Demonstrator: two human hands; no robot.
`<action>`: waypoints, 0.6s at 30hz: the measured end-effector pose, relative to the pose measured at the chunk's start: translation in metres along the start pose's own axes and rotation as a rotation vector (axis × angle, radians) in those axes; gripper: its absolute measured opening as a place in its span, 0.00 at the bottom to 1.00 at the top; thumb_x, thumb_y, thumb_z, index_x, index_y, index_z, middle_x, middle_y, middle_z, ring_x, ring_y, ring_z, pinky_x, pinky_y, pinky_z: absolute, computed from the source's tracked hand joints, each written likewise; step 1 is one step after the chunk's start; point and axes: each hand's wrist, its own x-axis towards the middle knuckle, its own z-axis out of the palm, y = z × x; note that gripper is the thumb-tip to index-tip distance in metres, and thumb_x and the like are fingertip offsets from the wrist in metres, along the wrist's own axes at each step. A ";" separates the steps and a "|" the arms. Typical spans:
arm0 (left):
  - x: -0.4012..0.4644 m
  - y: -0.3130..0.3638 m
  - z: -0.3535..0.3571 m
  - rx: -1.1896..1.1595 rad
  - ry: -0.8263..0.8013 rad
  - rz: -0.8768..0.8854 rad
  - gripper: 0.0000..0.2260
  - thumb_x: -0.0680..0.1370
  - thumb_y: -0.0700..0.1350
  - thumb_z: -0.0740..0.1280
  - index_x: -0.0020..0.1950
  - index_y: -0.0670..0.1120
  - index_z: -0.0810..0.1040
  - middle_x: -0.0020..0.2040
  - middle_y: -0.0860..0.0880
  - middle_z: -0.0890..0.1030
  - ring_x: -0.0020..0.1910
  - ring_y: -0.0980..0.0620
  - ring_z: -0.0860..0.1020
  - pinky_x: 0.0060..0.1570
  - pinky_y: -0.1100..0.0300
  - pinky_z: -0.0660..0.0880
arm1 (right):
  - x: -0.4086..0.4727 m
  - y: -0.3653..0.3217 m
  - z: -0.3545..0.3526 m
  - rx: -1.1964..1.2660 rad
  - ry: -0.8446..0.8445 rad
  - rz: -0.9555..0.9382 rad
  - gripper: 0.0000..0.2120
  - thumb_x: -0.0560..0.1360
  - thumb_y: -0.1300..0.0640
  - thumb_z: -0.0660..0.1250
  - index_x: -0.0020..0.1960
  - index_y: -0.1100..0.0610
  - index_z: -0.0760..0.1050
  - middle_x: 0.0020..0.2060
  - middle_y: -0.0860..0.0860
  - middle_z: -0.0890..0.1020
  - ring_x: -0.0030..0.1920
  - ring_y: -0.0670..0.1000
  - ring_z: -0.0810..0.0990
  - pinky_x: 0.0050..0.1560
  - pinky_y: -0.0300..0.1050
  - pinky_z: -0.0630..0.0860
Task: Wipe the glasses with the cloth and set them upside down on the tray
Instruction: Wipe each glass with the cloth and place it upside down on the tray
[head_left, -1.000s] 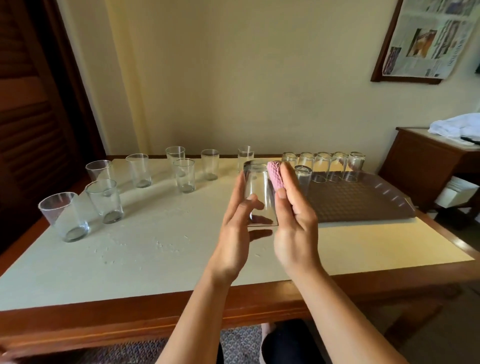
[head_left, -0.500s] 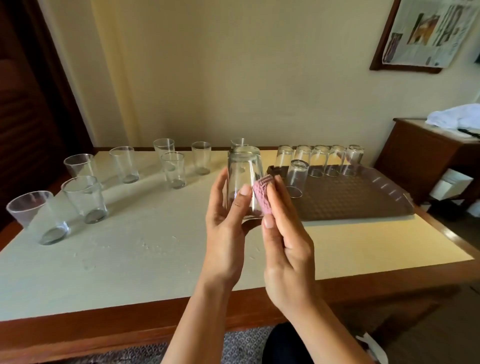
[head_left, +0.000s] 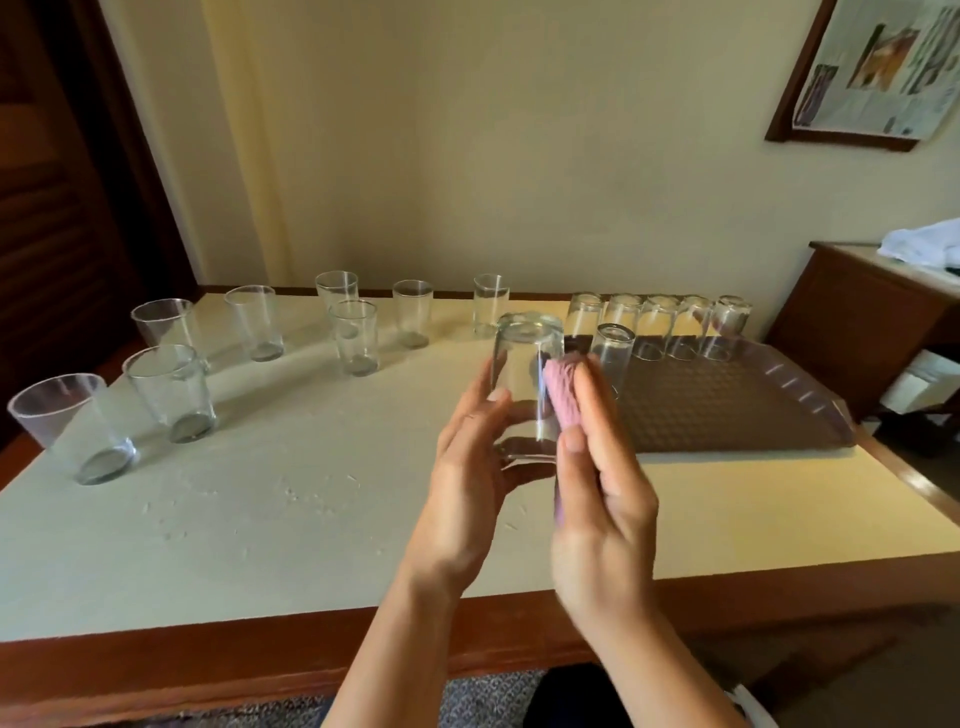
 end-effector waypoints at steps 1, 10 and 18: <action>-0.002 0.000 0.002 0.009 -0.034 -0.001 0.26 0.78 0.52 0.63 0.78 0.60 0.67 0.52 0.47 0.86 0.44 0.50 0.84 0.45 0.57 0.80 | 0.011 -0.001 -0.002 -0.016 0.012 0.011 0.21 0.85 0.59 0.56 0.78 0.51 0.65 0.78 0.51 0.69 0.79 0.52 0.65 0.78 0.57 0.63; -0.003 0.002 -0.004 0.101 0.053 0.137 0.28 0.79 0.49 0.67 0.77 0.67 0.65 0.61 0.49 0.85 0.51 0.45 0.84 0.54 0.50 0.81 | -0.008 0.001 0.002 0.086 -0.045 0.075 0.22 0.84 0.62 0.56 0.77 0.55 0.66 0.78 0.51 0.68 0.80 0.52 0.64 0.79 0.56 0.62; -0.006 0.000 0.001 0.011 0.087 0.098 0.36 0.74 0.52 0.74 0.81 0.54 0.67 0.69 0.41 0.80 0.57 0.42 0.81 0.56 0.47 0.77 | 0.014 -0.005 0.004 0.089 -0.067 0.085 0.21 0.85 0.57 0.58 0.77 0.51 0.67 0.78 0.53 0.68 0.80 0.54 0.63 0.79 0.63 0.60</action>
